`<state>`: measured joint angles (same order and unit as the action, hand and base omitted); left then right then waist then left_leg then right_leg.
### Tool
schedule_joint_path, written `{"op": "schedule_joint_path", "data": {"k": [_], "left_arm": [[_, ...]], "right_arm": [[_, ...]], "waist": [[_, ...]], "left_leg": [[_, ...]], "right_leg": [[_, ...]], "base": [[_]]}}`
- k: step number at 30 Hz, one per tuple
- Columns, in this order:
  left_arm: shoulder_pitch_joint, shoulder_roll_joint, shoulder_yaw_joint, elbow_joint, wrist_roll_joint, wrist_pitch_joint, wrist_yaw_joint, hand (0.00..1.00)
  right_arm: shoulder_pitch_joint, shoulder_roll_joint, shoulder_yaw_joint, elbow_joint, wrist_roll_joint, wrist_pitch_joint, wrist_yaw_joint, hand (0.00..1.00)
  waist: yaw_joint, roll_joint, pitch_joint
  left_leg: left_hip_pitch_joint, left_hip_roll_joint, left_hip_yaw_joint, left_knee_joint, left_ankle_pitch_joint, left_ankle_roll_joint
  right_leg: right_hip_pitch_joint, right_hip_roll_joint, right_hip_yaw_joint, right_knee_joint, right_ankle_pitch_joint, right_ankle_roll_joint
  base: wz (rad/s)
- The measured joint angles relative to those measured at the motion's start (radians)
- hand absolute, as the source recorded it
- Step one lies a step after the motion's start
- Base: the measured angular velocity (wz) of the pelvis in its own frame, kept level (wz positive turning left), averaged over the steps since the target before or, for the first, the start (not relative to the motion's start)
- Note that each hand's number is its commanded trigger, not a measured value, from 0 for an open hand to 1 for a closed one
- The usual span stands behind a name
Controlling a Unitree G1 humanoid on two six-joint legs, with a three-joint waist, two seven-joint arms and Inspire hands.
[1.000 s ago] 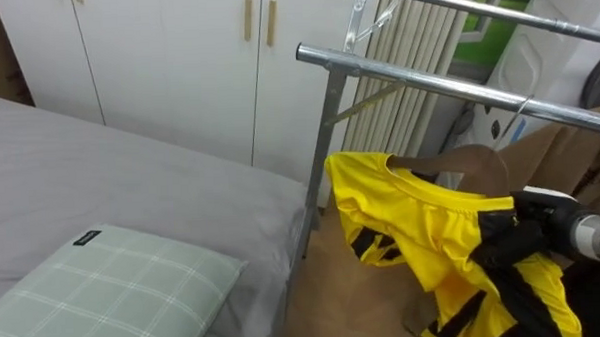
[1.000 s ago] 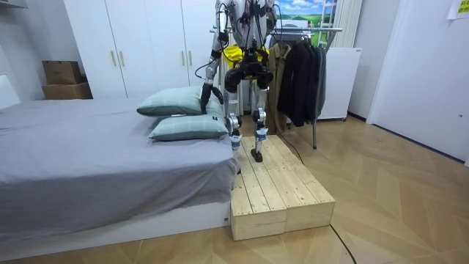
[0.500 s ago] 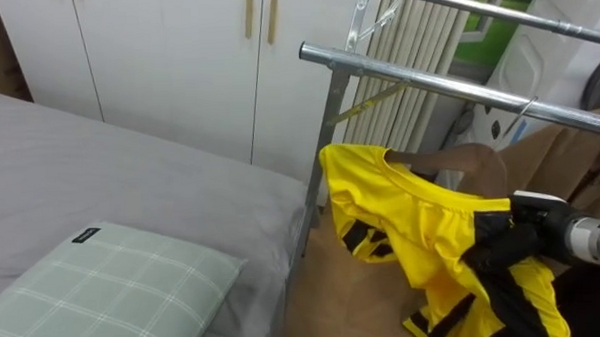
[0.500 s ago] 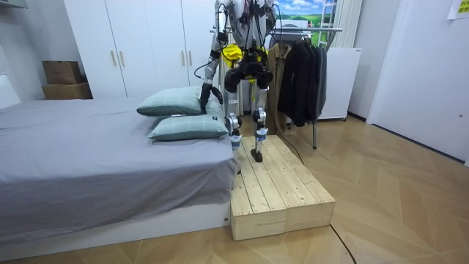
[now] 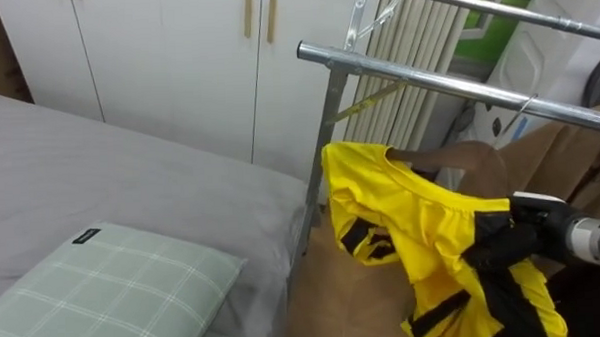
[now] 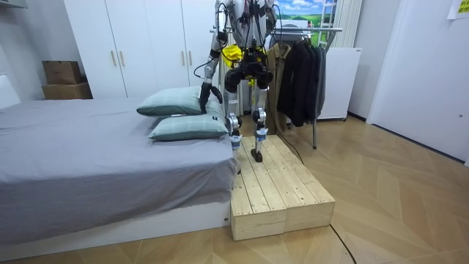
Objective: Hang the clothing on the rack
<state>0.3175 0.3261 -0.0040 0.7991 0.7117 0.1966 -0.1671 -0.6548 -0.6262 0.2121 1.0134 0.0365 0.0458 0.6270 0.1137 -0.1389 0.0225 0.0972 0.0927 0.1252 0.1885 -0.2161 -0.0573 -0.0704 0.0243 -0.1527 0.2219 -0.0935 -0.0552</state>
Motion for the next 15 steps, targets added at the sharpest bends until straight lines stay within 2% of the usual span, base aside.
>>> {"op": "schedule_joint_path", "data": {"k": [15], "left_arm": [[-0.002,0.000,0.001,-0.003,0.000,0.000,0.000,0.00]], "right_arm": [[0.013,-0.001,-0.010,0.034,0.002,0.000,-0.003,0.00]], "waist": [[0.001,-0.002,-0.0013]], "left_leg": [[-0.011,0.000,0.002,0.000,0.000,0.000]], "right_leg": [[-0.017,0.002,0.005,0.003,0.001,-0.002]], "base": [[0.00]]}}
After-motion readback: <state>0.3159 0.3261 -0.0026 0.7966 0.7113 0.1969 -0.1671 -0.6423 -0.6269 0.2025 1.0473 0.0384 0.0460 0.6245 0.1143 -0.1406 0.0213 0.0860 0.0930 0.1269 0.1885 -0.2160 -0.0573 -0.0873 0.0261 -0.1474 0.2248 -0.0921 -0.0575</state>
